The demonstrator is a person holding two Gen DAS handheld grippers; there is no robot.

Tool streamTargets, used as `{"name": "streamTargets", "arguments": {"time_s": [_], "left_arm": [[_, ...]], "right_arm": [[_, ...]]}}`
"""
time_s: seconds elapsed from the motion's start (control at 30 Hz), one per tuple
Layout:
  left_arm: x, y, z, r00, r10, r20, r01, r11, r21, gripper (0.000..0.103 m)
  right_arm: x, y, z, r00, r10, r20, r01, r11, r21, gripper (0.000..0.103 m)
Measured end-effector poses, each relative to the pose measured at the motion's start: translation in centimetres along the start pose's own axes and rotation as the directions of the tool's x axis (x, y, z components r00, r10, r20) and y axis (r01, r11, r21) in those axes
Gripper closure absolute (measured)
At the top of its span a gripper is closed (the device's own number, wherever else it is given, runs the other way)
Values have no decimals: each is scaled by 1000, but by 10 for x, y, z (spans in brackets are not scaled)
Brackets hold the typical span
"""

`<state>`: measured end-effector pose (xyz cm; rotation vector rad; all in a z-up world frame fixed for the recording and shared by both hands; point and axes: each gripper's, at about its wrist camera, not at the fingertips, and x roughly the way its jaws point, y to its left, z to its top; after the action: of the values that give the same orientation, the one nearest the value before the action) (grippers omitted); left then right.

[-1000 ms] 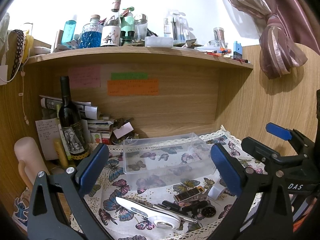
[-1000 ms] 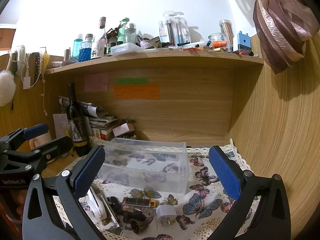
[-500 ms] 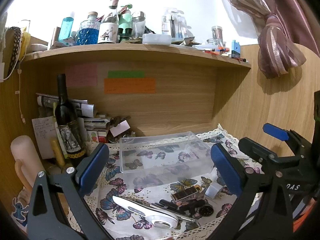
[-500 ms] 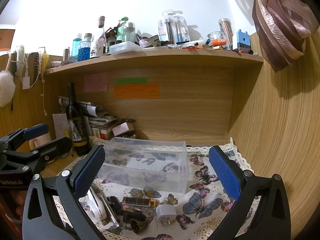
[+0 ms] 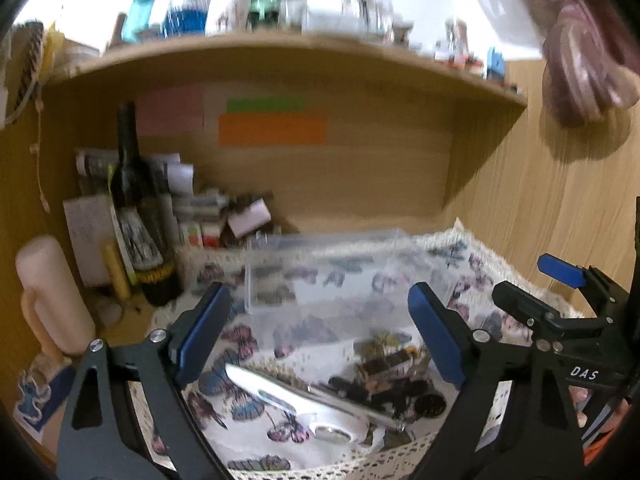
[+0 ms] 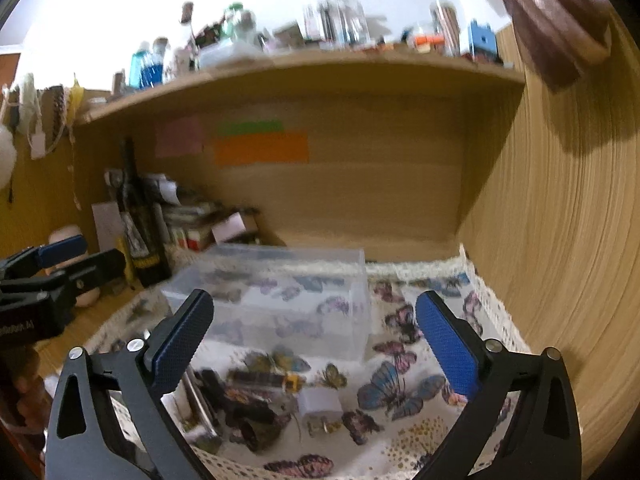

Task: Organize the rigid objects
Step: 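Grasp the white plug adapter with the right gripper while the left grasps the white handheld device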

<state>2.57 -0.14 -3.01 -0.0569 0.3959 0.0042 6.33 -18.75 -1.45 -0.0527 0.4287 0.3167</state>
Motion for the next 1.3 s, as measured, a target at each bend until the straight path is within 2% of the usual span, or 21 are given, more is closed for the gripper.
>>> {"name": "streamTargets", "arguments": {"time_s": [0.13,0.27,0.37,0.5,0.67,0.73,0.77,0.87,1.0,1.07,1.3], "left_arm": [[25,-4,-23,994,6,-105,-7,1000,-7,17],[45,-6,-47,982,12,-189,-17,999,-27,18],[54,-7,-62,974,39,-222,-46,999,-28,18],[63,-8,-74,966,26,-257,-37,999,-36,18],[75,-10,-84,957,23,-291,-31,999,-26,19],[80,-9,-87,949,4,-315,-16,999,-37,24],[81,-9,-88,947,-7,-322,-7,999,-42,31],[81,-1,-90,943,-57,-327,30,996,-88,42],[78,6,-90,944,-69,-322,34,993,-115,45],[75,6,-90,944,-70,-322,38,994,-104,46],[59,14,-83,955,-41,-295,20,997,-73,52]], "right_arm": [[16,-7,-18,995,16,-94,-15,1000,11,16],[25,-10,-34,988,32,-151,-31,999,13,19],[31,-10,-43,983,30,-180,-29,1000,11,19],[41,-14,-56,972,38,-230,-32,999,31,19],[56,-18,-64,957,56,-284,-39,997,65,30],[63,-18,-66,953,61,-297,-40,996,74,32],[65,-18,-67,951,62,-303,-40,996,76,33],[75,-17,-70,940,76,-332,-47,994,95,39],[86,-17,-74,924,112,-365,-68,989,133,48],[91,-15,-76,918,121,-379,-72,987,141,65],[85,-15,-75,930,109,-351,-68,990,127,68]]}}
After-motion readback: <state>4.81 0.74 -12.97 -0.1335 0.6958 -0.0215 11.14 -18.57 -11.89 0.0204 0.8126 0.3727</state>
